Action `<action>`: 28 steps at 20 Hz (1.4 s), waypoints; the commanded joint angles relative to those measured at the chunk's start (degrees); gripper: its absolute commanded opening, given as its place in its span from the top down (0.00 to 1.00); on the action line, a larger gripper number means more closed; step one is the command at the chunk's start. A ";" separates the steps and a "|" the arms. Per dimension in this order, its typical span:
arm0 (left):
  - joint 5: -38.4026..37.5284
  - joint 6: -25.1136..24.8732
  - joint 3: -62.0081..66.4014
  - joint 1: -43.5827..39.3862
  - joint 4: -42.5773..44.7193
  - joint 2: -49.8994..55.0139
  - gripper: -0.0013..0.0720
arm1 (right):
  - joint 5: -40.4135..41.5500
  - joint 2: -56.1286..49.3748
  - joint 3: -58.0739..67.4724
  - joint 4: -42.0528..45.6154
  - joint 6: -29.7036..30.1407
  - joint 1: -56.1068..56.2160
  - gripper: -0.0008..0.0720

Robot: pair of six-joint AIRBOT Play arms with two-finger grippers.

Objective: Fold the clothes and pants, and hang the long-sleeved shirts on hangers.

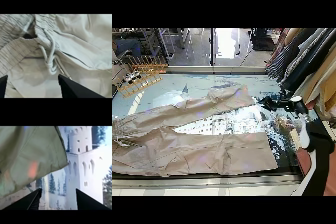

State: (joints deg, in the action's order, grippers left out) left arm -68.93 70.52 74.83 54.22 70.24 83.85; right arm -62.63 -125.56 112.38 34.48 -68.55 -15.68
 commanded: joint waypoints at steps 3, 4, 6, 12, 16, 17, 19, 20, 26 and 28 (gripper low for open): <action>-2.71 -0.04 -0.02 0.04 -1.77 -0.02 0.04 | 2.29 -6.71 7.19 1.88 0.09 3.15 0.36; -2.91 -0.04 -0.02 0.04 -1.77 -0.02 0.04 | 2.80 -6.73 7.19 1.84 1.31 3.41 0.36; -2.93 -0.04 -0.04 0.04 -1.77 -0.02 0.04 | 5.73 -6.73 7.19 1.90 2.69 4.13 0.41; -4.35 -0.04 -0.11 0.04 -1.75 -0.02 0.04 | 9.51 -6.73 7.21 1.77 5.40 6.10 0.77; -6.19 -0.02 -0.13 0.07 -1.73 -0.04 0.04 | 8.44 -4.22 6.84 5.22 4.00 5.62 0.97; -7.28 0.00 -0.11 0.17 -1.66 -0.04 0.04 | 4.55 -2.40 6.01 8.28 1.03 5.09 0.97; -8.79 2.91 -0.11 0.17 1.70 -0.15 0.04 | -5.95 2.51 2.60 16.55 -2.97 3.43 0.97; -9.46 5.70 -0.11 0.17 4.79 -0.15 0.04 | -11.82 5.49 0.04 21.51 -4.76 2.60 0.97; -12.04 12.83 -0.15 0.17 18.18 -0.15 0.04 | -22.45 24.74 -24.90 31.98 -8.52 -0.11 0.96; -11.13 12.92 -0.15 0.17 17.99 -0.15 0.04 | -24.92 29.99 -31.65 31.93 -8.94 -1.33 0.49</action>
State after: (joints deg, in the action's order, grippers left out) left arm -79.99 81.47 74.70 54.35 85.03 83.74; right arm -82.26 -103.20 90.52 63.31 -75.79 -15.64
